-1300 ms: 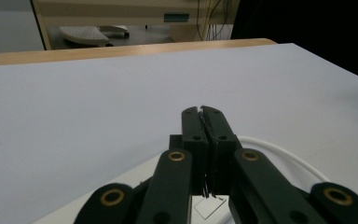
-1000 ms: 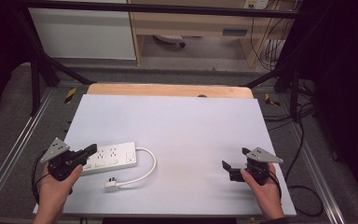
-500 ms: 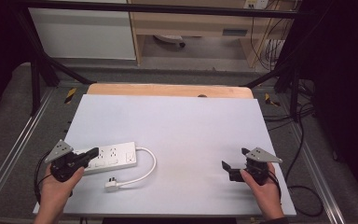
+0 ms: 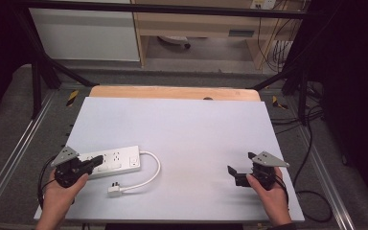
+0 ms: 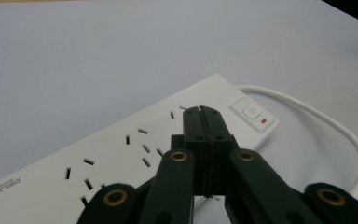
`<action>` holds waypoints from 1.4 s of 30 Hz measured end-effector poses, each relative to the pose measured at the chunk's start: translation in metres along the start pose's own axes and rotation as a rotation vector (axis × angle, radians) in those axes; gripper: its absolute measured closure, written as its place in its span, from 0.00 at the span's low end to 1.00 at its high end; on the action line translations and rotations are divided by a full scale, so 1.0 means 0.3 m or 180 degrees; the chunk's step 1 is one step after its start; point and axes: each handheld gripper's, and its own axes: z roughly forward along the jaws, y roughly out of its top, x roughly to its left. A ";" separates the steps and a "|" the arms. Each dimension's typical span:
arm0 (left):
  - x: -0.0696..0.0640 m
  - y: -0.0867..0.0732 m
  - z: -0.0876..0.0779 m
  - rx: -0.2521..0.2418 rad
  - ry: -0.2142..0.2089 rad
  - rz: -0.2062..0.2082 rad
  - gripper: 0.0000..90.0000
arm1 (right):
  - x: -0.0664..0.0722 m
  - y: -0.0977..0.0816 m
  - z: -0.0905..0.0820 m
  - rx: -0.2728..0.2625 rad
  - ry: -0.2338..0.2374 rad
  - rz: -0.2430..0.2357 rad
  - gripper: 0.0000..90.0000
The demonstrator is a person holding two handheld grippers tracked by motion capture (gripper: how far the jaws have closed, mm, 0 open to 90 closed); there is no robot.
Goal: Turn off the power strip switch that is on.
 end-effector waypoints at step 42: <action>0.038 -0.040 0.029 0.0426 0.0064 -0.0111 1.00 | 0.005 0.000 0.004 0.0035 0.0004 -0.0061 0.05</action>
